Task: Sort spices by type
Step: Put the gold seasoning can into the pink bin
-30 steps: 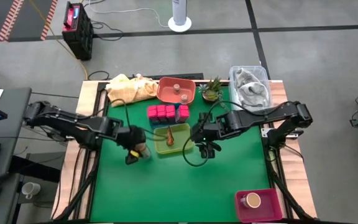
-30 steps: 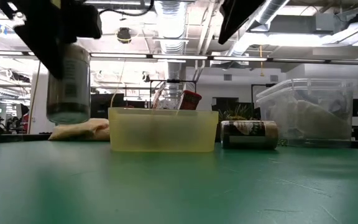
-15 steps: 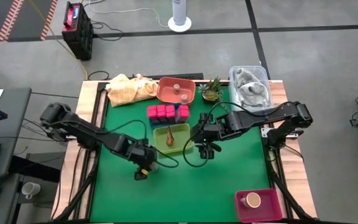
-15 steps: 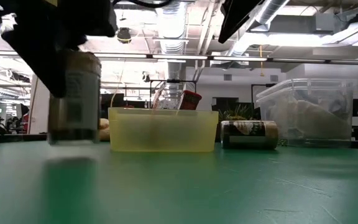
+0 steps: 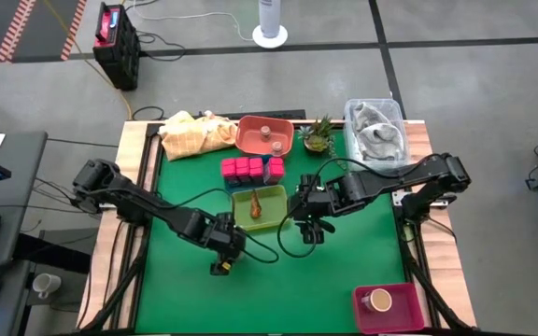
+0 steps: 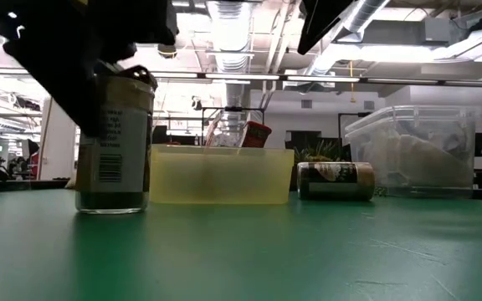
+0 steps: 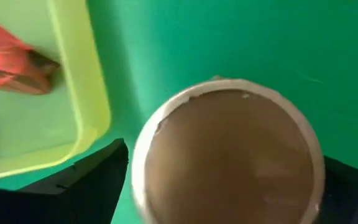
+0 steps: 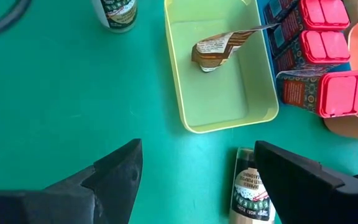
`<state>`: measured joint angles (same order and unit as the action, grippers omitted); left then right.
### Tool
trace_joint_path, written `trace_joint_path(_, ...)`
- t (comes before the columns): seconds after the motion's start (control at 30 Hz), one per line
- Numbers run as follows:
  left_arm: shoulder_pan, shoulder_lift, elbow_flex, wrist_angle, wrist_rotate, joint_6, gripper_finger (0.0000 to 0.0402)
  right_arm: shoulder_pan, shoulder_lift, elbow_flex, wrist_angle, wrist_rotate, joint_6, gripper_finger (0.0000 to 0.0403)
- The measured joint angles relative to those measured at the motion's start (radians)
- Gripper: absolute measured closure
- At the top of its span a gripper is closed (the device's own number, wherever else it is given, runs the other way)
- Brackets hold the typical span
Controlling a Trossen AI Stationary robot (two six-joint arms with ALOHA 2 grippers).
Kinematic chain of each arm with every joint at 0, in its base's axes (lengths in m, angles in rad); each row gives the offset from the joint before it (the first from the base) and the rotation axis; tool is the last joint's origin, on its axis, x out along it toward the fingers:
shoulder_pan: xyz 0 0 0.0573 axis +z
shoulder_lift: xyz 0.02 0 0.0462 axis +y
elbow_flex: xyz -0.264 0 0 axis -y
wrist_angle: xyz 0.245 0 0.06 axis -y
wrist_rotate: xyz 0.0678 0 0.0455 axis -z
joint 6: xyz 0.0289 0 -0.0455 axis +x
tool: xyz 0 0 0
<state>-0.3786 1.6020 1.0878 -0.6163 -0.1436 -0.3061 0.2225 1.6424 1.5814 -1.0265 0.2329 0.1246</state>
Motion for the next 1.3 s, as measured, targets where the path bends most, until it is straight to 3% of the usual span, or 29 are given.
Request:
trace_joint_path(0.3, -0.05, -0.133, -0.009, -0.047, -0.113, -0.015, 0.0027, -0.002, 0.011, 0.0, 0.006, 0.0, 0.01, 0.0069)
trace_joint_path(0.43, -0.114, -0.191, -0.057, -0.019, -0.182, -0.044, 0.0027, 0.011, 0.074, 0.0, 0.081, -0.01, -0.024, 0.0069)
trace_joint_path(0.6, -0.199, -0.244, -0.106, -0.023, -0.288, -0.145, 0.0027, 0.021, 0.173, 0.027, 0.221, -0.097, -0.112, 0.0069)
trace_joint_path(0.77, -0.256, -0.299, -0.124, -0.041, -0.353, -0.252, 0.0027, 0.039, 0.278, 0.129, 0.246, -0.11, -0.271, 0.0064)
trace_joint_path(0.93, -0.275, -0.332, -0.124, -0.098, -0.381, -0.293, 0.0027, 0.06, 0.387, 0.247, 0.262, -0.185, -0.417, 0.0024)
trace_joint_path(1.13, -0.277, -0.389, -0.124, -0.149, -0.385, -0.304, 0.0027, 0.049, 0.492, 0.392, 0.236, -0.191, -0.491, 0.001)
trace_joint_path(1.3, -0.287, -0.433, -0.124, -0.191, -0.389, -0.304, 0.0027, 0.028, 0.56, 0.521, 0.218, -0.26, -0.51, 0.0005)
